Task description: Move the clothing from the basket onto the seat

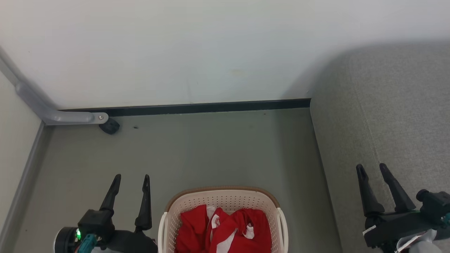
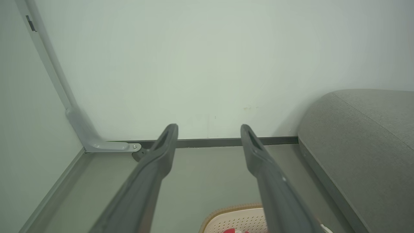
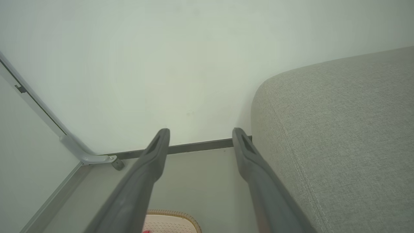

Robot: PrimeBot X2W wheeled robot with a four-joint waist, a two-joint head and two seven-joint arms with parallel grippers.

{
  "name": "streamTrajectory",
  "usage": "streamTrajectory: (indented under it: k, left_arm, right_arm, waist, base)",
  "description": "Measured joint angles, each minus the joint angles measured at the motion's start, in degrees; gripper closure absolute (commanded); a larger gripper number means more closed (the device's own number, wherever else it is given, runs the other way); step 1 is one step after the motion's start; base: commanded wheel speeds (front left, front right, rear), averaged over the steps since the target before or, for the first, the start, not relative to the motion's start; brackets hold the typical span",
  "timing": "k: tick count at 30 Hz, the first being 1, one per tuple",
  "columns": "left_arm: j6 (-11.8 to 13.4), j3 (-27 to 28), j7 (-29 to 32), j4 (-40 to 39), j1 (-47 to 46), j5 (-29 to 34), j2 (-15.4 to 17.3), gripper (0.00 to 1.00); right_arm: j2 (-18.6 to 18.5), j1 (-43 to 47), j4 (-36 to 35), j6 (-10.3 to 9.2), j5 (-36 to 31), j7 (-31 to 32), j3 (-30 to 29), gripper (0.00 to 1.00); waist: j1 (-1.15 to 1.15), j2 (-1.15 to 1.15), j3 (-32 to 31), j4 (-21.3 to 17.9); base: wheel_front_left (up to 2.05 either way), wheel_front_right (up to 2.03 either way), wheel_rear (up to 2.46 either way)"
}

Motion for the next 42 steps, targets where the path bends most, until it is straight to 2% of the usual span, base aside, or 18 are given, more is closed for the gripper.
streamTrajectory:
  k: [20,42]
  left_arm:
    - [-1.0,-3.7,0.0,5.2,-9.4,0.0,-0.7,0.00]
    - [-2.0,-8.6,0.0,20.2,-20.0,-0.3,-1.1,0.00]
  right_arm:
    - [-0.5,-7.0,-2.2,0.01,2.5,0.0,1.2,0.00]
    - [-1.7,-15.2,-5.2,0.01,5.8,0.0,3.6,0.00]
  waist:
    - [0.00,0.00,11.9,-1.9]
    - [0.00,0.01,25.0,-4.7]
  base:
    - [0.00,0.00,0.00]
    - [0.00,0.00,0.00]
